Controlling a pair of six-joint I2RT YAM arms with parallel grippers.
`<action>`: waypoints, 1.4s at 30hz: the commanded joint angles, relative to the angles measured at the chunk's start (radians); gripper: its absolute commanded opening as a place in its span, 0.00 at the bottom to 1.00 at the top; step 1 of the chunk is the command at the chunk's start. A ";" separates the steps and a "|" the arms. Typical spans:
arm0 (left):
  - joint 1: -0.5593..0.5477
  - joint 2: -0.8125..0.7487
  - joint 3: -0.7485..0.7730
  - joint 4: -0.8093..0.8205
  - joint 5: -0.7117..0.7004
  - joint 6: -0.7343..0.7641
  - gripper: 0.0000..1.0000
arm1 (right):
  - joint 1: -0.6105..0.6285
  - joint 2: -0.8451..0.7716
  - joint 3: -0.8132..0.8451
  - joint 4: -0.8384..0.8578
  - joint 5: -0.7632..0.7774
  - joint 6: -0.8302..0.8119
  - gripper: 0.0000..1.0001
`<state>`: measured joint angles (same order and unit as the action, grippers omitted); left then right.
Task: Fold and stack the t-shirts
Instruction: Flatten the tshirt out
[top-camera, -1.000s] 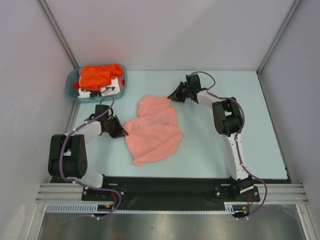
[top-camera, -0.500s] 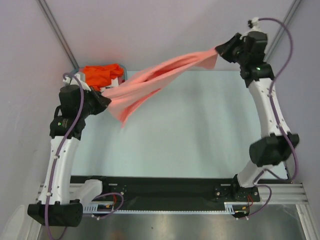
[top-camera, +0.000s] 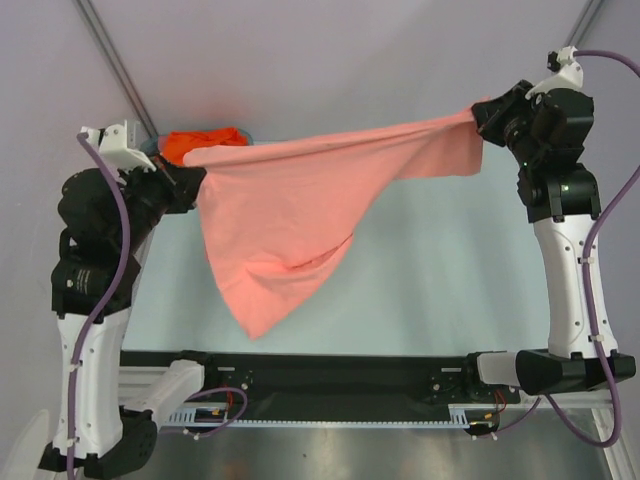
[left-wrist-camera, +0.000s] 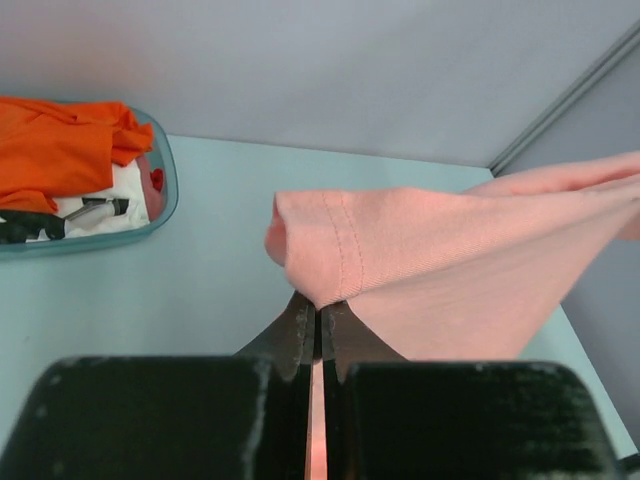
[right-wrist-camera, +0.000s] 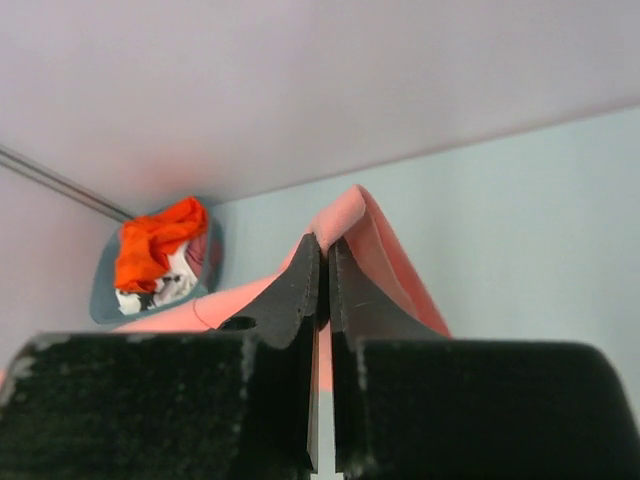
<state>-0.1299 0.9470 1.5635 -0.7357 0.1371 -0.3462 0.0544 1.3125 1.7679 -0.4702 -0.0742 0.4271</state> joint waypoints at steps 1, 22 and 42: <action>0.006 -0.059 0.055 0.025 -0.011 0.010 0.00 | 0.002 -0.053 -0.001 -0.073 0.195 -0.036 0.00; 0.006 -0.022 -0.126 -0.110 0.142 -0.174 0.00 | 0.134 -0.271 -0.237 -0.212 0.346 -0.013 0.00; -0.026 0.405 -0.153 -0.154 -0.260 -0.046 0.88 | 0.139 0.667 0.311 -0.586 0.097 -0.125 0.77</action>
<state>-0.1307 1.5021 1.5204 -0.8818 -0.1375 -0.3931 0.1818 2.1265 2.2246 -1.0054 0.0536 0.2951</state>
